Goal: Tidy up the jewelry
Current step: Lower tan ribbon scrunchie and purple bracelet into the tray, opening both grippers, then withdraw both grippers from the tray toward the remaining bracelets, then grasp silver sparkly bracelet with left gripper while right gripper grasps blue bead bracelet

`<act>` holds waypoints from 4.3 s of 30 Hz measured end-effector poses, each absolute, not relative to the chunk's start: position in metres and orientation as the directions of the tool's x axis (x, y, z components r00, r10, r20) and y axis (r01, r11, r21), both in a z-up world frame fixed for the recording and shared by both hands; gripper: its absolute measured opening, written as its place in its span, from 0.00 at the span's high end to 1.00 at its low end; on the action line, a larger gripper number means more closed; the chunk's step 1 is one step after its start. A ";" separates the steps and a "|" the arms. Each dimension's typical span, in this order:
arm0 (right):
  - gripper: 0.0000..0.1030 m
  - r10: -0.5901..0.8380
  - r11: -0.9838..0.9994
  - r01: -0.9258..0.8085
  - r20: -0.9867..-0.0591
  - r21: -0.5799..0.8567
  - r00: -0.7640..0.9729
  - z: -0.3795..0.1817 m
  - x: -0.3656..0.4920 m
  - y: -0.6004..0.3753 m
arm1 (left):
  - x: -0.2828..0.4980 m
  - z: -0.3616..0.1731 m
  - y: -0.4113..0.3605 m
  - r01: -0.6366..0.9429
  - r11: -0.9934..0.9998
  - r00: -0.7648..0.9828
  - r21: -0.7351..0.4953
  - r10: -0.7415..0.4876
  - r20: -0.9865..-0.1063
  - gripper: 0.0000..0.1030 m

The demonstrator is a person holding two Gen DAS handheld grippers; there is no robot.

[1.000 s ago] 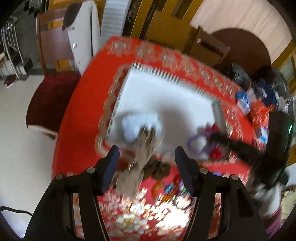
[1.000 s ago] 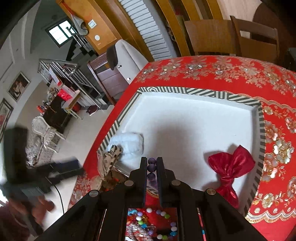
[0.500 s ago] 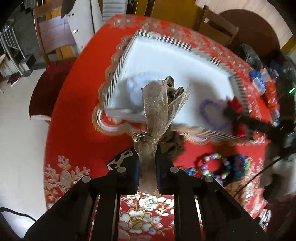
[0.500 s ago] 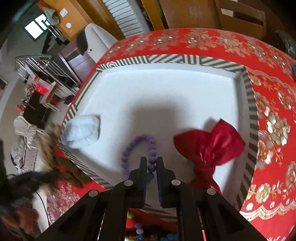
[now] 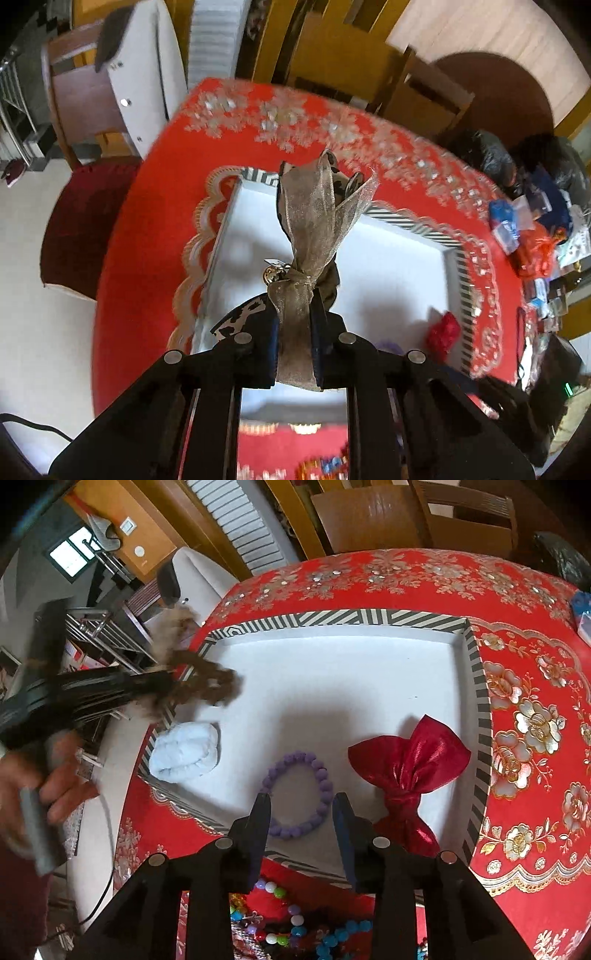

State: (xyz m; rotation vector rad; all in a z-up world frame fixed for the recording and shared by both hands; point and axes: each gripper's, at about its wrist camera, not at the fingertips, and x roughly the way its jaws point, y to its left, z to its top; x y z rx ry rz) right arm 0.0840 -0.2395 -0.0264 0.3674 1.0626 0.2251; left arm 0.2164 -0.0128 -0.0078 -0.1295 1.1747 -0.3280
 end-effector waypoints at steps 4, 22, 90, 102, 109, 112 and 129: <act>0.64 0.359 0.915 -0.010 -0.802 0.404 0.477 -0.024 0.080 -0.238 | 0.243 -0.045 -0.017 0.145 0.967 0.293 -0.211 -0.246 -0.924 0.88; 0.61 0.339 0.914 0.003 -0.770 0.405 0.540 -0.003 0.035 -0.248 | 0.174 0.005 -0.006 0.117 0.988 0.439 -0.099 -0.141 -0.887 0.43; 0.55 0.270 0.949 -0.003 -0.807 0.315 0.526 -0.004 -0.085 -0.271 | -0.037 0.006 -0.030 0.091 0.994 0.450 -0.058 -0.093 -0.888 0.43; 0.56 0.228 0.959 0.021 -0.819 0.281 0.527 -0.035 -0.066 -0.282 | -0.031 -0.034 -0.027 0.075 0.981 0.327 -0.179 -0.194 -0.925 0.42; 0.64 0.217 0.973 -0.043 -0.842 0.226 0.493 -0.046 -0.032 -0.272 | -0.019 -0.056 -0.034 0.060 0.978 0.282 -0.198 -0.207 -0.937 0.42; 0.65 0.191 0.982 -0.096 -0.866 0.165 0.463 -0.055 -0.017 -0.263 | -0.014 -0.062 -0.039 0.070 0.979 0.269 -0.193 -0.205 -0.941 0.42; 0.87 0.207 0.977 -0.141 -0.856 0.158 0.474 -0.059 -0.010 -0.263 | 0.003 -0.075 -0.063 0.148 0.973 0.292 -0.177 -0.214 -0.932 0.94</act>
